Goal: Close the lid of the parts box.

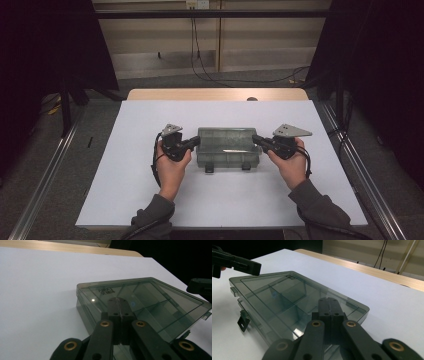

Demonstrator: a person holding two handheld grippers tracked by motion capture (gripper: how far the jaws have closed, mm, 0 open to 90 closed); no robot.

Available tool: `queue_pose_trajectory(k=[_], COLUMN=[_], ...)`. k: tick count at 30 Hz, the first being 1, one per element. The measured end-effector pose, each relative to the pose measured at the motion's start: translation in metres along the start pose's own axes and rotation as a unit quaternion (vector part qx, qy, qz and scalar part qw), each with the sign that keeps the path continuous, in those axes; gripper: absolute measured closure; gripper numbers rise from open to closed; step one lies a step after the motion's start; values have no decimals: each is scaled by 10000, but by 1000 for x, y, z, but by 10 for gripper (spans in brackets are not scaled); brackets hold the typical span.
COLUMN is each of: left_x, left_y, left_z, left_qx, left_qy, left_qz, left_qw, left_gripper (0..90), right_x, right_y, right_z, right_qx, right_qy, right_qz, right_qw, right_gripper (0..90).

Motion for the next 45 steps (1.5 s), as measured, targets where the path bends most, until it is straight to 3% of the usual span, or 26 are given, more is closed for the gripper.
queue_pose_trajectory(k=[45], left_x=[-4], left_y=[-1], left_z=[18], left_qx=[19], left_qy=[119], left_qz=[-7], left_qw=[9999], left_gripper=[900], right_x=[-1], right_y=[5], right_z=[23], right_qx=[-41], right_qy=[79], right_qz=[-34], right_qw=[10000], right_gripper=[900])
Point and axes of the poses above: each handheld gripper's, and its own axes: x roughly backward along the jaws, z roughly out of its underside, y roughly to its left, the point moved 3 cm from there along -x, roughly forward along the jaws, and after that the axes turned 9 degrees about z, right-handed, at the moved point
